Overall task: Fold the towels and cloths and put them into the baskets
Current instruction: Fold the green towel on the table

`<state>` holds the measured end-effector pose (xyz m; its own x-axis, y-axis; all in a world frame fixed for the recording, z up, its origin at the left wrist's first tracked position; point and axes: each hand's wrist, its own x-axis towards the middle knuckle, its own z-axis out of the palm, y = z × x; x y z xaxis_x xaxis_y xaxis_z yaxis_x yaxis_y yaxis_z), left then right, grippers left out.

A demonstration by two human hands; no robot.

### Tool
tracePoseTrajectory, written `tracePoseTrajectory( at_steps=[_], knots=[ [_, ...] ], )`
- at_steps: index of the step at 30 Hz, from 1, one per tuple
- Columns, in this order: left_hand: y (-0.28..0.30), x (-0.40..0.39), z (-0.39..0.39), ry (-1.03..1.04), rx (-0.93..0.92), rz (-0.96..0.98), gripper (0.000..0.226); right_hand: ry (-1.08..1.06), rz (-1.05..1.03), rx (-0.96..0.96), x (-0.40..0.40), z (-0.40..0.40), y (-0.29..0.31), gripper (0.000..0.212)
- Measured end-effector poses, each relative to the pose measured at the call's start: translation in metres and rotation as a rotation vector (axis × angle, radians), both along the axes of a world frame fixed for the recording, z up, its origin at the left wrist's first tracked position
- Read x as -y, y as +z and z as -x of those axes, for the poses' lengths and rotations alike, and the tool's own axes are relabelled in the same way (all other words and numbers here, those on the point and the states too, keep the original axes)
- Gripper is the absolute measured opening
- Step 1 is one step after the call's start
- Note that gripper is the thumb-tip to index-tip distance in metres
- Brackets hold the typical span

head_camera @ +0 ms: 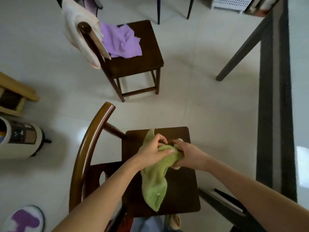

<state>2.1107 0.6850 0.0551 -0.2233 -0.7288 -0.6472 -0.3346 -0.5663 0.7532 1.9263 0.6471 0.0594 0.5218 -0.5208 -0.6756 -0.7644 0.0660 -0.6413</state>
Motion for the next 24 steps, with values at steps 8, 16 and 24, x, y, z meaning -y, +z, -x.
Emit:
tracePoseTrajectory(
  at_steps=[8,16,24],
  knots=[
    [0.109,-0.036,0.017,-0.755,0.51,0.072,0.064,0.061,0.08,0.02,-0.026,0.056,0.099,0.015],
    [0.179,-0.046,0.082,-1.184,0.822,0.292,0.023,-0.158,0.279,-0.015,-0.075,0.159,0.207,0.02],
    [0.238,-0.036,0.146,-0.703,0.521,0.469,0.02,-0.49,0.416,-0.089,-0.129,0.27,0.259,0.033]
  ],
)
